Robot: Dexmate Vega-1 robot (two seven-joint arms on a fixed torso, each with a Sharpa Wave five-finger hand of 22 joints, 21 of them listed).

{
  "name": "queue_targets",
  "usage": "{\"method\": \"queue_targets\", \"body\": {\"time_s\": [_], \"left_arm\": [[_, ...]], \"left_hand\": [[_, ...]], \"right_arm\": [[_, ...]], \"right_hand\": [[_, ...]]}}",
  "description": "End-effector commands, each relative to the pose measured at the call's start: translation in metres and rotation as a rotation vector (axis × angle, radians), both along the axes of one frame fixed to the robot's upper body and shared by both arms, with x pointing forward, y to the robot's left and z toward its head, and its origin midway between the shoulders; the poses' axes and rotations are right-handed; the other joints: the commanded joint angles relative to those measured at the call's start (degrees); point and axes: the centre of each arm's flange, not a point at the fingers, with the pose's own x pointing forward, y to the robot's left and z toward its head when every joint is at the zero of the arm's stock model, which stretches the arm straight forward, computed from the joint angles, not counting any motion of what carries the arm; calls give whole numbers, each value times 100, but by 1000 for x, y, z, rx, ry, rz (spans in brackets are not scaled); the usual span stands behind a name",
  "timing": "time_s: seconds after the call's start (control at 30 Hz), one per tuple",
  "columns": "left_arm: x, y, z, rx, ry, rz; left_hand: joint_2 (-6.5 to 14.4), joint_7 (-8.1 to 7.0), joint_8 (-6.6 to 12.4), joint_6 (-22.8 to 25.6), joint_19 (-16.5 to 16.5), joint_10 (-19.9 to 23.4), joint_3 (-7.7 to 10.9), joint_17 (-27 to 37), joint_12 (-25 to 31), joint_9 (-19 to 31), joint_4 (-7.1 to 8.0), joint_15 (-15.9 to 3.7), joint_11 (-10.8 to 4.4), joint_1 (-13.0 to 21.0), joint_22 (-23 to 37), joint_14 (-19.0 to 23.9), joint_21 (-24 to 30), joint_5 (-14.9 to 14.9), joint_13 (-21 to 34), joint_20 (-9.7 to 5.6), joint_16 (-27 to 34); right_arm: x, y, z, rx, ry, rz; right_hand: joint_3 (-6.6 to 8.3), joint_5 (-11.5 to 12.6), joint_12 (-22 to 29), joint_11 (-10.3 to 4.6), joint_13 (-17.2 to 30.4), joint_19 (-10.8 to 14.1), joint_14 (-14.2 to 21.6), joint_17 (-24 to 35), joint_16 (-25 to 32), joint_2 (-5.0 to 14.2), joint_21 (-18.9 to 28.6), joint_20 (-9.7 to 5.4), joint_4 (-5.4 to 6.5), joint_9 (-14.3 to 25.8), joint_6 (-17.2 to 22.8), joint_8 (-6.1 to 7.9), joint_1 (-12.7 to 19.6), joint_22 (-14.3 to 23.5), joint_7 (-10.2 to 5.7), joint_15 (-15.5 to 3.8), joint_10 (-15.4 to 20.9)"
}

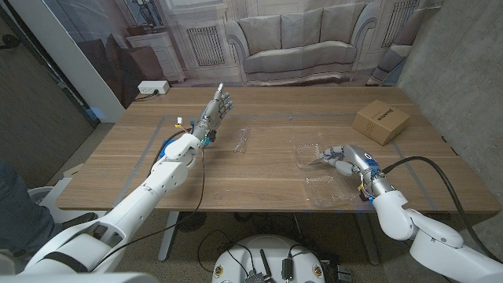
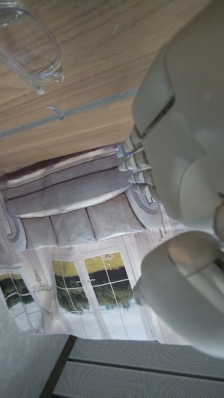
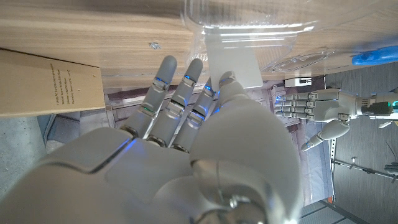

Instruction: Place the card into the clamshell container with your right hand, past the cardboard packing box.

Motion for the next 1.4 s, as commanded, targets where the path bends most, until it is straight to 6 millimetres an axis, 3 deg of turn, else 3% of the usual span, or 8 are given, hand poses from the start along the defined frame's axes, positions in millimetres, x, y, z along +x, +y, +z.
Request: {"method": "queue_targets", "body": {"time_s": [0.03,0.23,0.5,0.8,1.07,1.4], "left_arm": [[1,5,-3,-6,2,-6],[1,6,-5,-9,3,-9],[1,9,-6,-12,-1,-10],[1,10,-7,-15,-2,-15],[3,10,-8,-13,1,-20],[5,11,-6,-6,4,-23]], "left_hand": [[50,7,-21,15,18,4,-45,18,-10,23,6,32,20,10,25,-28,-4,-17,8,-37,8],[53,17,-22,12,21,5,-49,18,-9,23,6,31,10,11,26,-31,-6,-18,8,-37,7],[56,13,-22,13,22,2,-56,18,-11,23,6,37,10,13,26,-30,-10,-19,8,-37,7],[59,17,-21,17,26,8,-65,18,-8,23,6,34,4,14,27,-28,-14,-20,8,-36,8],[61,11,-21,18,25,3,-72,18,-10,23,6,33,12,16,27,-34,-18,-20,8,-32,5],[67,16,-20,22,24,10,-81,18,-8,23,5,31,11,19,28,-33,-24,-21,8,-32,6]], "right_arm": [[-5,5,-6,-6,10,-19],[-7,7,-5,-13,7,-23],[-10,9,-3,-26,-2,-29],[-12,10,-1,-48,25,-34],[-14,12,-1,-60,42,-52],[-14,13,1,-69,44,-66]], "right_hand": [[59,2,-31,1,50,-36,-26,25,-30,-39,0,-976,-55,29,-151,-4,-48,9,-2,-465,-152],[164,-11,-44,-10,77,-123,-111,62,-42,-102,49,-972,-124,35,-467,-20,-204,4,-10,-454,-485],[331,-20,32,-11,103,-183,-175,149,-32,-194,119,-958,-196,21,-688,4,-357,-5,-18,-460,-629],[483,-23,47,-15,105,-296,-380,240,-60,-287,118,-951,-202,-12,-903,-11,-504,-13,-31,-452,-868],[650,-5,66,-22,49,-431,-796,354,-95,-425,-39,-949,-191,-56,-1429,-66,-742,-32,-37,-431,-1399],[728,13,119,-29,-33,-398,-1110,361,-106,-505,-357,-941,-188,-184,-1992,-70,-982,-28,-41,-432,-1930]]}}
